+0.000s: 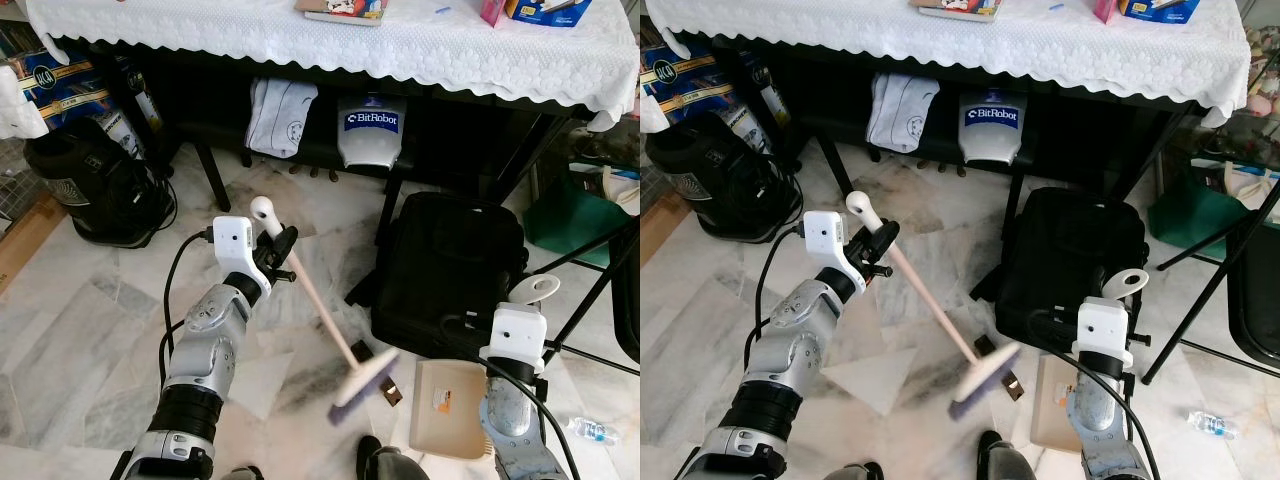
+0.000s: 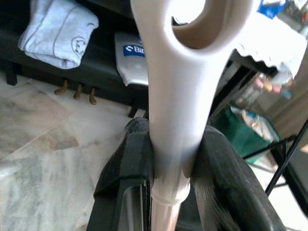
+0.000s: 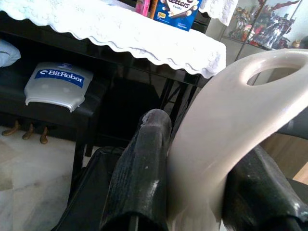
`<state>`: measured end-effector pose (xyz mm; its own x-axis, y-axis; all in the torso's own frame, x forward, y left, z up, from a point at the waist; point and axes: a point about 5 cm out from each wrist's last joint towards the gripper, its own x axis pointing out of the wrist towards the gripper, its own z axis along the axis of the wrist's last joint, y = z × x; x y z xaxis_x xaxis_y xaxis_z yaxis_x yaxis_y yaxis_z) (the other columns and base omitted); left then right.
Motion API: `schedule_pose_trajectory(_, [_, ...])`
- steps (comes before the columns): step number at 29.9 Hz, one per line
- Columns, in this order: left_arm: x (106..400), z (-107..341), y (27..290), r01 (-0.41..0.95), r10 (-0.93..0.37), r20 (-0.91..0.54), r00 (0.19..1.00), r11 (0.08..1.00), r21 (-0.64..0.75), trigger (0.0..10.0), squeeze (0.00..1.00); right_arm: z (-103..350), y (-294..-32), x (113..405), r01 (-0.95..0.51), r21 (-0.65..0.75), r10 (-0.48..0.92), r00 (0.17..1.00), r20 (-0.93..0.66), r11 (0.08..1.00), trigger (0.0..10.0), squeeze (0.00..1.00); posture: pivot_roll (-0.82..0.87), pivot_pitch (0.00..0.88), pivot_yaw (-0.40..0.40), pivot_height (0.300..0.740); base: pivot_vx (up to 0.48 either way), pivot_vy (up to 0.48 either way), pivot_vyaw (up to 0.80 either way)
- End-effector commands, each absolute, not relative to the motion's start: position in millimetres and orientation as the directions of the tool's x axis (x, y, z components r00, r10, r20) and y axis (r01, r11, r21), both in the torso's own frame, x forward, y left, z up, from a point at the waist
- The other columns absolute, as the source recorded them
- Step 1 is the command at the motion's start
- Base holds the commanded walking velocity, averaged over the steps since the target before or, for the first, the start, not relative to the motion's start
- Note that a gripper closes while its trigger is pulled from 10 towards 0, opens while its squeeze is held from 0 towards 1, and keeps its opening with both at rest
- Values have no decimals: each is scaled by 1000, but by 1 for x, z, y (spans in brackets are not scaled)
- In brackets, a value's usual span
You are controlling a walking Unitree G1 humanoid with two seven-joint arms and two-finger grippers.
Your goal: Sweep floor
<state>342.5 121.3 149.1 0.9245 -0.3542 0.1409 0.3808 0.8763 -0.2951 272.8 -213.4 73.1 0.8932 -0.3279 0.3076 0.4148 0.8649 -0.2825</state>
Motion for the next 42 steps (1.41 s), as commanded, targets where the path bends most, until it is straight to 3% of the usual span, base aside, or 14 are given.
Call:
schedule_pose_trajectory(1, [342,160,128,376,-329,195,924,873,-311,10000,0,68,-215,269,412,-297,-333,899,283,861,10000,0,32,250,31,740,0,0,0])
schedule_pose_trajectory(6, [343,183,153,310,-228,265,937,892,-330,10000,0,70,-212,273,407,-290,-328,901,284,866,10000,0,40,245,31,740,0,0,0])
schedule_pose_trajectory(11, [346,201,169,244,-156,321,934,936,-255,10000,0,70,-212,274,406,-287,-328,901,284,867,10000,0,41,247,31,740,0,0,0])
schedule_pose_trajectory(23, [355,197,147,249,-189,311,931,954,-166,10000,0,71,-216,272,415,-291,-335,897,288,862,10000,0,25,258,34,740,0,0,0])
schedule_pose_trajectory(32, [360,166,123,308,-265,233,936,935,-175,10000,0,71,-218,268,422,-292,-339,894,294,858,10000,0,1,271,35,740,0,0,0])
schedule_pose_trajectory(42, [358,152,122,310,-266,206,942,925,-219,10000,0,70,-223,260,425,-305,-341,893,292,852,10000,0,-15,270,30,740,0,0,0])
